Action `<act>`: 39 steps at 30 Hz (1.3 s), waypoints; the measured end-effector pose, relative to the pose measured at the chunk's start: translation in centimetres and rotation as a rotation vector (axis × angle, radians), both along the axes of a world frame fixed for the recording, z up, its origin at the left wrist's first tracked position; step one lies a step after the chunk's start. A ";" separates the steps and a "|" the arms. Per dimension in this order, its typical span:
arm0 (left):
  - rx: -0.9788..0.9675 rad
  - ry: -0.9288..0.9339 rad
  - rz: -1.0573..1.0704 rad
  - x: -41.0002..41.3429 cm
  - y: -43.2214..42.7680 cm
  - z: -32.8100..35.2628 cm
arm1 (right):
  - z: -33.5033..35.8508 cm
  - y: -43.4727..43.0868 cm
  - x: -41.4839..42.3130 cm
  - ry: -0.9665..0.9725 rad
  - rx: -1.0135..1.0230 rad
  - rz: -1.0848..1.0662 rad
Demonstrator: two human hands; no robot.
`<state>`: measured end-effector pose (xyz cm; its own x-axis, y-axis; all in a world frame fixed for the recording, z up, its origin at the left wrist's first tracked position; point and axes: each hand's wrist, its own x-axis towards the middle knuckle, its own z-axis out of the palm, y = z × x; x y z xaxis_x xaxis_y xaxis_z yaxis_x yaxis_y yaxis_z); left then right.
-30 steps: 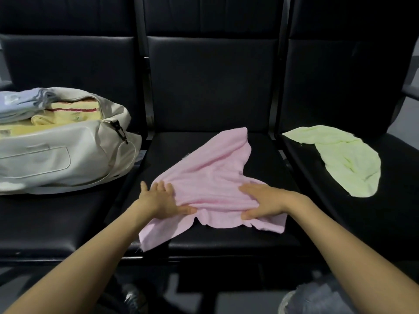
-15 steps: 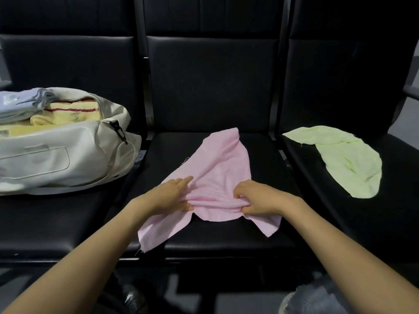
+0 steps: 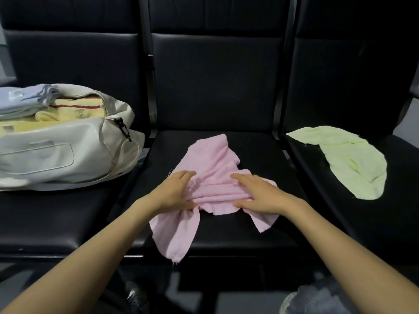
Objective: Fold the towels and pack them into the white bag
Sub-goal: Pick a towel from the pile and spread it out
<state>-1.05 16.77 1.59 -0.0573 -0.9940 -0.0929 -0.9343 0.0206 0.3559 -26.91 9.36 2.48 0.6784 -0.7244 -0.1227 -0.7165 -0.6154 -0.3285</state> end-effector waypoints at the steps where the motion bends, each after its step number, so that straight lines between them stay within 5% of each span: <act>1: 0.070 0.074 0.021 0.2 -0.1 0.0 | 0.0 0.2 0.1 0.031 0.039 -0.017; 4: 0.114 0.011 0.067 0.5 -0.4 -0.2 | -0.2 -0.1 0.4 0.184 0.042 0.000; 7: 0.046 -0.198 0.082 0.1 -0.3 0.0 | -0.2 -0.5 0.2 0.151 -0.004 0.048; 12: -0.033 -0.257 0.081 0.1 0.0 0.4 | 0.3 -0.8 -0.1 0.075 0.027 0.072; 16: 0.164 -0.017 0.100 1.4 0.0 1.1 | 1.4 -0.7 -0.9 -0.043 0.287 -0.048; 21: 0.135 0.308 0.401 2.2 -1.5 1.0 | 0.8 -1.9 1.4 -0.302 0.036 -0.410; 25: 0.073 -0.060 0.556 1.6 -3.3 -0.1 | -0.7 -3.1 3.0 0.003 0.083 -0.442; 28: 0.122 -0.115 0.580 1.6 -3.7 -0.4 | -0.6 -3.7 4.2 0.063 0.139 -0.441; 33: 0.095 0.020 0.529 2.4 -4.2 -0.7 | 1.6 -5.5 3.9 -0.326 0.357 -0.718; 39: -0.053 0.199 0.590 1.9 -4.4 -0.4 | 2.4 -6.1 1.7 -0.875 1.019 -0.769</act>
<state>0.87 12.33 1.24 0.4916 -0.8665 -0.0865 -0.7096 -0.4562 0.5370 -25.23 3.31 4.87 0.3152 -0.7797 -0.5410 -0.1109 0.5359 -0.8370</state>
